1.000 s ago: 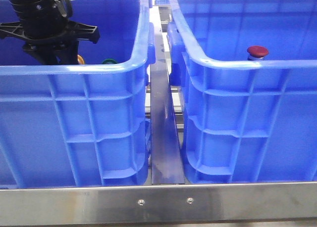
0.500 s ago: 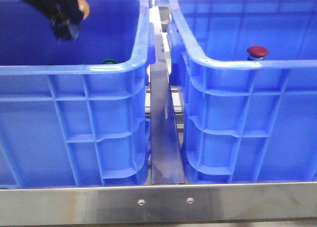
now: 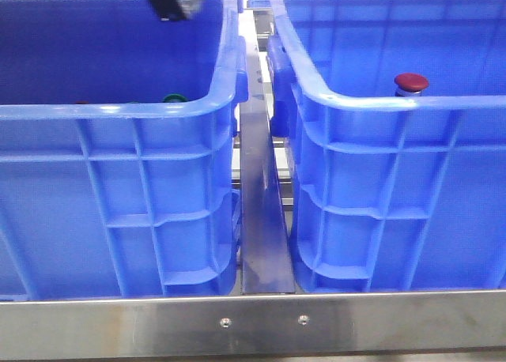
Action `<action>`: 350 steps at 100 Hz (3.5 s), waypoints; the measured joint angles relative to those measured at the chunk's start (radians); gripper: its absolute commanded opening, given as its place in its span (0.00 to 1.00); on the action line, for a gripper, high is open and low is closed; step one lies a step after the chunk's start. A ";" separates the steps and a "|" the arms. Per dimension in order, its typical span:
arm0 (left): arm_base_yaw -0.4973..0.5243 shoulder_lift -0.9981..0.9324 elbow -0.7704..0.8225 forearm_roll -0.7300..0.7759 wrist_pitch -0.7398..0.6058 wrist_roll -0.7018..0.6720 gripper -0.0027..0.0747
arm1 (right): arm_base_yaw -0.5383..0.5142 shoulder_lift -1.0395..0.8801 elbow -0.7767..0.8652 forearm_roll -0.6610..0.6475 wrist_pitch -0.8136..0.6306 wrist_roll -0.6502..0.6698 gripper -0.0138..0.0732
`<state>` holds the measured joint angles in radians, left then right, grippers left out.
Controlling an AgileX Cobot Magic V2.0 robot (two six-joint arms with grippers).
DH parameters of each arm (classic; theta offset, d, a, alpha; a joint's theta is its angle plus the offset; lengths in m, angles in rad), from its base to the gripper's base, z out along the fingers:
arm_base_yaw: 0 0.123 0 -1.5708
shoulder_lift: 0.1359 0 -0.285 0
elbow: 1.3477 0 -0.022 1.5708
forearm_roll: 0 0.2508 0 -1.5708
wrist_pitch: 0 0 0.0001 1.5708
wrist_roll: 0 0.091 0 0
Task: Pick red and yellow buttons and place in box
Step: 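Lift the yellow button and carry it toward the bins' shared edge, then grasp the yellow button with the right gripper from the left gripper, then carry the yellow button with the right gripper beside the red button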
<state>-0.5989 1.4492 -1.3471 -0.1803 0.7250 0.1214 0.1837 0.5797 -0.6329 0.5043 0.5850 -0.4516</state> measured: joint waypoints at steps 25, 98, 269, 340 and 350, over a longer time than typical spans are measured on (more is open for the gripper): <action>-0.113 0.002 0.013 -0.070 0.028 0.151 0.11 | 0.000 0.000 0.000 0.000 0.000 0.000 0.08; -0.133 0.011 0.014 -0.071 0.044 0.173 0.11 | 0.000 0.275 -0.160 0.189 0.097 0.052 0.88; -0.133 0.011 0.014 -0.097 0.070 0.175 0.70 | -0.071 0.815 -0.499 0.645 0.304 -0.018 0.31; -0.133 0.011 0.014 -0.118 0.075 0.175 0.70 | -0.217 0.595 -0.224 0.276 -0.397 -0.303 0.31; -0.133 0.011 0.014 -0.118 0.075 0.175 0.69 | -0.217 0.626 -0.222 0.252 -0.494 -0.304 0.31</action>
<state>-0.7324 1.4601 -1.3329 -0.2981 0.7999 0.2961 -0.0330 1.2057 -0.8545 0.7565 0.0911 -0.7556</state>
